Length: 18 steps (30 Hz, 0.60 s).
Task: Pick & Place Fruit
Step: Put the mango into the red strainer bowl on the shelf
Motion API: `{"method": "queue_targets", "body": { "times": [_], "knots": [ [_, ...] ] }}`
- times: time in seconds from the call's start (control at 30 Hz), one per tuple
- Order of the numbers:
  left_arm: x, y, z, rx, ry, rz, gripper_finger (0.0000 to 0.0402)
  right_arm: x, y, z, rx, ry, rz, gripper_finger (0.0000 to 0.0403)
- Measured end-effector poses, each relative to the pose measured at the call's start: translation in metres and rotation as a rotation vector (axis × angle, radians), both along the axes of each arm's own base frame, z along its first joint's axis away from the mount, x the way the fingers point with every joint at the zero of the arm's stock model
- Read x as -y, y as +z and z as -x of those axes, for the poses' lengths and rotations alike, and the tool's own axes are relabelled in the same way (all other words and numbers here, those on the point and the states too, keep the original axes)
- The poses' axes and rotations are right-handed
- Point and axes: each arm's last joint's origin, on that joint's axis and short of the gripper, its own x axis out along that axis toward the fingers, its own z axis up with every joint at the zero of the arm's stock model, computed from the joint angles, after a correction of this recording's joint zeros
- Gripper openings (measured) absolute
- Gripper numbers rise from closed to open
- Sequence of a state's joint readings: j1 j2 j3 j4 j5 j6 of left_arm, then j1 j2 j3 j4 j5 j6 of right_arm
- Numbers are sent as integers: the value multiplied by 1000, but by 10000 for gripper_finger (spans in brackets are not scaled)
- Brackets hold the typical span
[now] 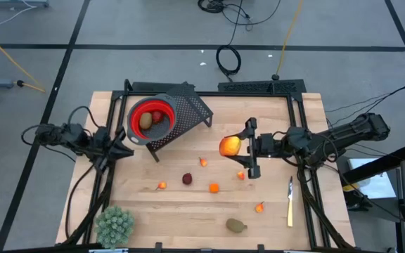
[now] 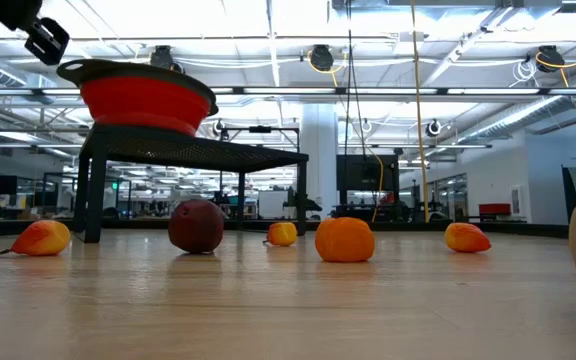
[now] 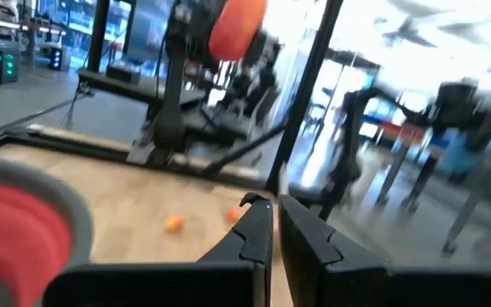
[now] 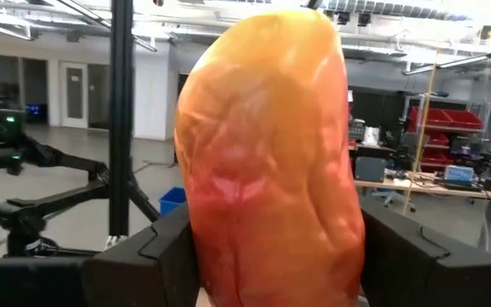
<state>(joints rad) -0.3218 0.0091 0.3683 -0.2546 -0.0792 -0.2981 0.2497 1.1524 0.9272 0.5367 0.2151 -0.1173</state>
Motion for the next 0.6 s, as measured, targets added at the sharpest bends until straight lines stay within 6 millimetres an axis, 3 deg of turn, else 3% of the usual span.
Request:
{"method": "queue_targets", "body": {
  "times": [0.3, 0.6],
  "knots": [
    [4, 13, -11, 59, -13, 142, 21, 0, -35, -25, -190, -99, -69, 233],
    [14, 18, -49, 43, 69, 166, 21, -4, -69, -45, -348, -102, -134, 235]
  ]
}}
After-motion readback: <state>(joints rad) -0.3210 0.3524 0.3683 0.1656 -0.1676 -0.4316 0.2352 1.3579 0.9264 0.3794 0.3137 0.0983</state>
